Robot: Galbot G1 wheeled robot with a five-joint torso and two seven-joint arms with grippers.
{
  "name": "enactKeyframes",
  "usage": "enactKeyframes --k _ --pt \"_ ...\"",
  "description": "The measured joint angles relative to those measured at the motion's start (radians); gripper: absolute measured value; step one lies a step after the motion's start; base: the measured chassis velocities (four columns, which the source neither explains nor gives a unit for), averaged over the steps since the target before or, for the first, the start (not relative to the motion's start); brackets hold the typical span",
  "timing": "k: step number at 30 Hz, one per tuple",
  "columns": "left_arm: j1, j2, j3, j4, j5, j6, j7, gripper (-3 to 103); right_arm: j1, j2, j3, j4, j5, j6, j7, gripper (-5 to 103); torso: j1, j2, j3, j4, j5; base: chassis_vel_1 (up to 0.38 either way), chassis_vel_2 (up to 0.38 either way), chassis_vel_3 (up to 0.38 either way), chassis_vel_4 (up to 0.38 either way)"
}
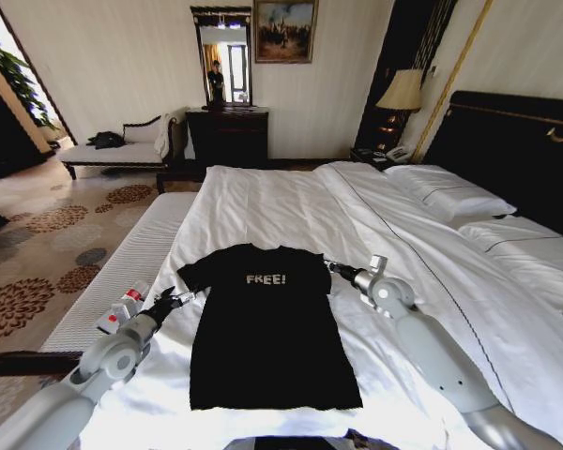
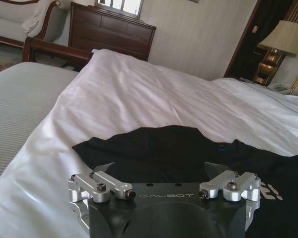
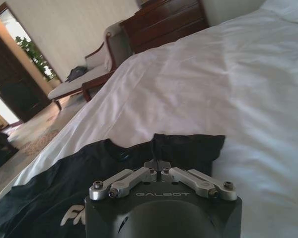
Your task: Fold the clothes on the bed.
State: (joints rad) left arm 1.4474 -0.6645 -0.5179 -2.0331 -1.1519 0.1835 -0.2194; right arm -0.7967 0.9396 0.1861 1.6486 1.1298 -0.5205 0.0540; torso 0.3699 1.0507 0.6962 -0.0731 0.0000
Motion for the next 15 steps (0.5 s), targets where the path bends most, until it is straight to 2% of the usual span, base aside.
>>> enactKeyframes --k 7,15 --pt "0.052 -0.003 -0.074 -0.014 -0.001 -0.005 0.021 100 0.012 -0.004 -0.102 0.016 -0.062 0.001 -0.008 0 0.000 0.000 0.000 -0.0001 -0.0001 0.000 0.000 0.000 0.000" --pt "0.073 -0.001 -0.113 -0.024 -0.008 -0.007 0.024 100 0.036 -0.001 -0.184 -0.015 -0.106 0.011 -0.020 0 0.000 0.000 0.000 -0.0002 -0.0001 0.000 0.000 0.000 0.000"
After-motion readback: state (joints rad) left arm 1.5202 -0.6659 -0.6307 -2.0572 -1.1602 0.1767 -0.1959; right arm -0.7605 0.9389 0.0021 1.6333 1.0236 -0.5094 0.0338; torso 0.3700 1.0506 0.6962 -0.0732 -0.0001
